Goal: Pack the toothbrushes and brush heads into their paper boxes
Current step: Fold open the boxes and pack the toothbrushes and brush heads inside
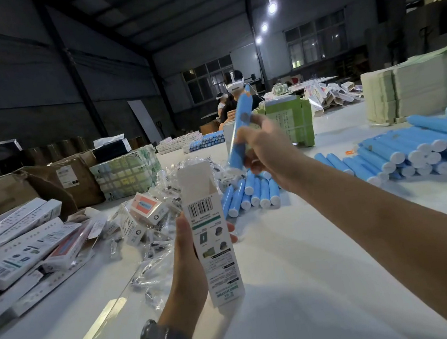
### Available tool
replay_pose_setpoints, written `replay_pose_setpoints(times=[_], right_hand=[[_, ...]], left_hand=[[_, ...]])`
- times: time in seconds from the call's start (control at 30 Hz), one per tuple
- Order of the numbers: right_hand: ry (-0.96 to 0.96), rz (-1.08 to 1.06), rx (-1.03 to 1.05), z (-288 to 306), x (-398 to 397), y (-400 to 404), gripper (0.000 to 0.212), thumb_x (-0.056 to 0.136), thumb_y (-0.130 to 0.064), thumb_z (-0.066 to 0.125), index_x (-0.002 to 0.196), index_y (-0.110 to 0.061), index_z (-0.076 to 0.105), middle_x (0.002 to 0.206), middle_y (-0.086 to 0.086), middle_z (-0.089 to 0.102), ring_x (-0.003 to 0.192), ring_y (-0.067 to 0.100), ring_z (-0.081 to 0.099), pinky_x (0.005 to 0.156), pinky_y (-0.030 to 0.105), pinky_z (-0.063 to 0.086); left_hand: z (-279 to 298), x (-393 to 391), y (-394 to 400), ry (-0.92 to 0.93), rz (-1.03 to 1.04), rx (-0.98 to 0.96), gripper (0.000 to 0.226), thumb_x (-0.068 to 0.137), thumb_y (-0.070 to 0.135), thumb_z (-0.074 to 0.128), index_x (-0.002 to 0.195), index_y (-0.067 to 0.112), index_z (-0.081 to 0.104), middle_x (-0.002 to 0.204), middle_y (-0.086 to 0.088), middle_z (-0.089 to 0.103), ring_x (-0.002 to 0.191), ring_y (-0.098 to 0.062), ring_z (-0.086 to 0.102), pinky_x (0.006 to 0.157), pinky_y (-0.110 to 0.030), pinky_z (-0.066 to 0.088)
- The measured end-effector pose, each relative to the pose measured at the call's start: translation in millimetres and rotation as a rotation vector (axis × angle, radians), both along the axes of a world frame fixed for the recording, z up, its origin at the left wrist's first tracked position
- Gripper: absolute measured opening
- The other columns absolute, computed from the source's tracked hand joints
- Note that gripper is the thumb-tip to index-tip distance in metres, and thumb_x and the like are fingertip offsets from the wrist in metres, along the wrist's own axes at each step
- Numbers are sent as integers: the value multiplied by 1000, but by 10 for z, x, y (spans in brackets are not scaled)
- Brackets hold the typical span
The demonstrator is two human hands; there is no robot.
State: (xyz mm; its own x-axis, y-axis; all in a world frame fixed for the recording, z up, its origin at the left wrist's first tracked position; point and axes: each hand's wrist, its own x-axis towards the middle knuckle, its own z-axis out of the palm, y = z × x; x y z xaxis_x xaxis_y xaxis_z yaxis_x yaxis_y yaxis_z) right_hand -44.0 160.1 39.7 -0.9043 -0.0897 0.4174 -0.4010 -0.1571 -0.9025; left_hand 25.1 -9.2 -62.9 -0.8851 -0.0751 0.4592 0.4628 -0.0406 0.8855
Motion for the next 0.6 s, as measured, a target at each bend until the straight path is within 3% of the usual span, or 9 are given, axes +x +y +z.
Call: replay_pose_setpoints(times=[0.13, 0.3, 0.43, 0.5, 0.6], right_hand=[[75, 156, -138, 166, 288, -92, 16, 98, -21, 51, 112, -16, 52, 88, 9, 60, 49, 12, 53, 45, 22, 41], [267, 71, 3, 85, 432, -139, 17, 96, -15, 58, 109, -21, 49, 91, 7, 64, 57, 10, 57, 47, 20, 45], [409, -129, 183, 49, 421, -164, 41, 90, -14, 67, 123, -22, 45, 94, -1, 57, 70, 15, 58, 65, 33, 58], [448, -162, 271, 25, 417, -175, 60, 86, -14, 71, 135, -24, 38, 93, -5, 53, 63, 5, 52, 64, 25, 56], [511, -118, 375, -35, 444, -204, 79, 81, -11, 76, 142, -30, 28, 96, -10, 50, 61, 5, 54, 61, 16, 52]], left_hand=[[-6, -3, 6, 17, 39, -45, 64, 86, 66, 27, 113, 21, 63, 88, -11, 75, 75, -27, 72, 65, -39, 56], [5, 3, 19, 29, 87, -102, 64, 84, 70, 32, 115, 21, 60, 92, -6, 76, 77, -23, 74, 62, -29, 57], [10, 2, 31, 29, 95, -103, 60, 87, 67, 33, 114, 20, 60, 95, -9, 75, 80, -25, 74, 64, -30, 57], [8, 6, 39, 48, 92, -112, 65, 84, 70, 35, 114, 19, 60, 93, -9, 75, 80, -24, 74, 64, -29, 57], [11, 15, 52, 72, 86, -133, 69, 84, 72, 36, 116, 16, 60, 92, -8, 75, 77, -23, 73, 62, -26, 57]])
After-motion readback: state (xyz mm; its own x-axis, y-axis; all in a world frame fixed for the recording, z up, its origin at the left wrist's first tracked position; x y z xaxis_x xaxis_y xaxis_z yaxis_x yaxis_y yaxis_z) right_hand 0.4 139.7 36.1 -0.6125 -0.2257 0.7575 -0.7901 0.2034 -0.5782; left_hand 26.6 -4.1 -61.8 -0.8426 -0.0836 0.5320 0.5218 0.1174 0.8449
